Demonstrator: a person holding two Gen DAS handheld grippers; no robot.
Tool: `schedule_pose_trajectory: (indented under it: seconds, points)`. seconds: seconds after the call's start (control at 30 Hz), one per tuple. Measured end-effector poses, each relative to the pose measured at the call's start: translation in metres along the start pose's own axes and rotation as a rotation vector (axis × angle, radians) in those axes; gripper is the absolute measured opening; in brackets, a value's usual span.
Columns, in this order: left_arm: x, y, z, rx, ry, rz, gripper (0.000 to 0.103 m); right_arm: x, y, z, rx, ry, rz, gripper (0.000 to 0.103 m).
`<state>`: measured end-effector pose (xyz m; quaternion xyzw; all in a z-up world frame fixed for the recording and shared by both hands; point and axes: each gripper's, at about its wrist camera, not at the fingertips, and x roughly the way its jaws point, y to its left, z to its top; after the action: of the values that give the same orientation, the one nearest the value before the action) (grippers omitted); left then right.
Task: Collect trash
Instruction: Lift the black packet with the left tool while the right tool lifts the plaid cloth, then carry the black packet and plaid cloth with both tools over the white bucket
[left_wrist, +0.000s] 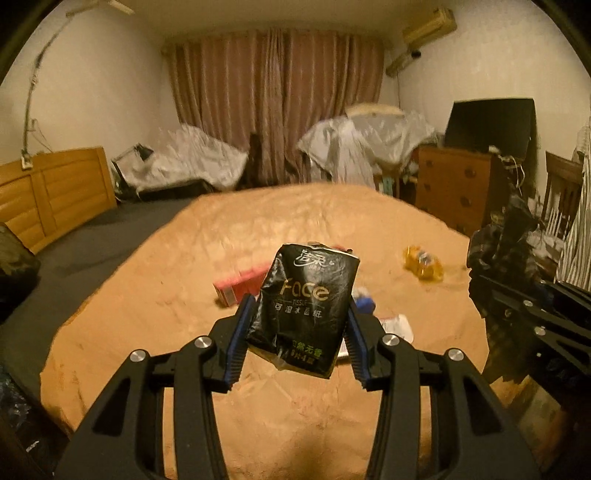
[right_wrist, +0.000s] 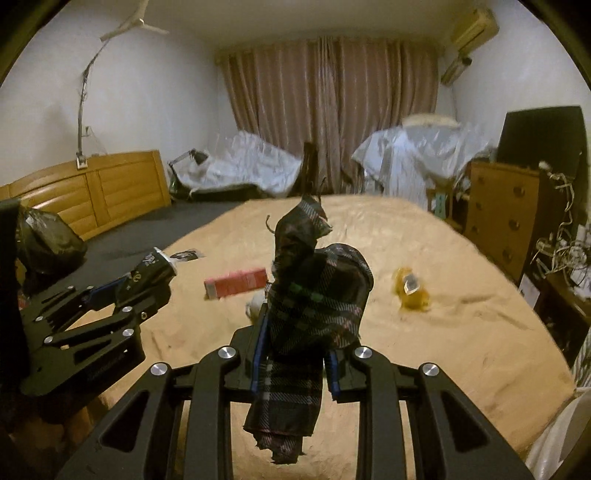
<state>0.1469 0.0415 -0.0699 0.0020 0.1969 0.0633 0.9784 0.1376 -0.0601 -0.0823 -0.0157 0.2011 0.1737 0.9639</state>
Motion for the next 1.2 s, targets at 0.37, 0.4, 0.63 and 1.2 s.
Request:
schedule_pose_trajectory:
  seconds: [0.37,0.4,0.63,1.2]
  points:
    - [-0.012,-0.004,0.004,-0.015,-0.037,0.014,0.045,-0.034,-0.005,0.009,0.008,-0.049,-0.017,0.027]
    - [-0.012,-0.005,0.005,-0.012,-0.037,0.013,0.045,-0.037,-0.006,0.009,0.008,-0.047,-0.018,0.027]
    - [-0.016,-0.019,0.013,-0.011,-0.034,-0.016,0.045,-0.045,-0.01,0.011,0.007,-0.05,-0.03,0.027]
    - [-0.022,-0.138,0.025,0.088,-0.02,-0.272,0.045,-0.143,-0.131,0.01,0.082,-0.016,-0.242,0.027]
